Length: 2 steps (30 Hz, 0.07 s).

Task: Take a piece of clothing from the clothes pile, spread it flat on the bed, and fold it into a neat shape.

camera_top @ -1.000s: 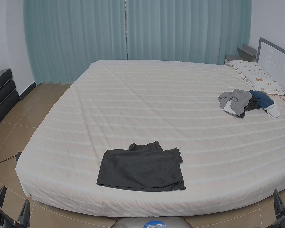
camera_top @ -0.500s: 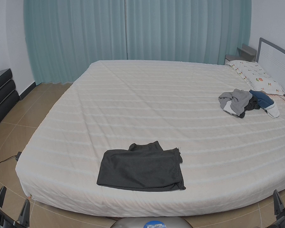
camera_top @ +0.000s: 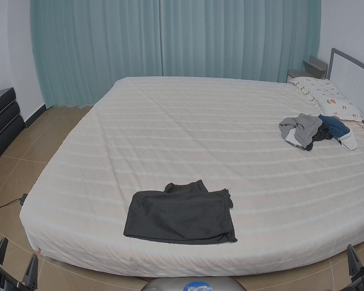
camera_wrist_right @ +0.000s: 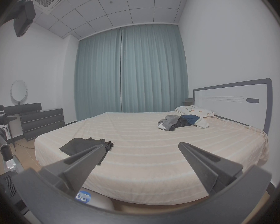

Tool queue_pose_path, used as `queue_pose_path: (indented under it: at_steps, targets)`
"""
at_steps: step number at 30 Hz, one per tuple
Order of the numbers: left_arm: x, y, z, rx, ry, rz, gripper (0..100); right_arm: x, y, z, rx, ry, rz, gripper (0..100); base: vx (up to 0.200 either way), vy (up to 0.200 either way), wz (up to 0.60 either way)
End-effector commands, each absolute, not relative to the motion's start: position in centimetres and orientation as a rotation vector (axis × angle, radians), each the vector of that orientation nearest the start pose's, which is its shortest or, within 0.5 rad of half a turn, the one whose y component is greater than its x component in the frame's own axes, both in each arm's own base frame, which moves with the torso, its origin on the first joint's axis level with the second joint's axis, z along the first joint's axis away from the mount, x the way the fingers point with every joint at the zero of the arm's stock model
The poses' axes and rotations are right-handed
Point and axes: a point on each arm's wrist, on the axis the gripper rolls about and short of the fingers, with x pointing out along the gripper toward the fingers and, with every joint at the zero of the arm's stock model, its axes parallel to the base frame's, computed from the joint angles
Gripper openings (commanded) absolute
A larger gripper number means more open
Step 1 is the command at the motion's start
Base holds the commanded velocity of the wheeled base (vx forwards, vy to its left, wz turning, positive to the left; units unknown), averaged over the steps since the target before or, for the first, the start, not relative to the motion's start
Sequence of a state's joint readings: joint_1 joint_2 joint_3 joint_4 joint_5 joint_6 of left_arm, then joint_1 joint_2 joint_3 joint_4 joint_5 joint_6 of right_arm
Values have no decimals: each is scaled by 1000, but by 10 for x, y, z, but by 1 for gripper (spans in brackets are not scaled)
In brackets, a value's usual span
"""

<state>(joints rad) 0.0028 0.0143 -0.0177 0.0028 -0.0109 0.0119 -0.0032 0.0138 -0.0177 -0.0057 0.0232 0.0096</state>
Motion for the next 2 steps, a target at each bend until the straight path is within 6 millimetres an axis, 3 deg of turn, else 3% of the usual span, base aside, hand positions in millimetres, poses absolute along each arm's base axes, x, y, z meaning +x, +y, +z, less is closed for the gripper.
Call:
queue_pose_path:
  at_steps: [1,2]
  targets:
    - [-23,0,76,12,1,-9,100,-23,1,76,6,-3,23,100,0,0,0]
    - [-23,0,75,11,3,-8,100,-23,1,76,6,-3,23,100,0,0,0]
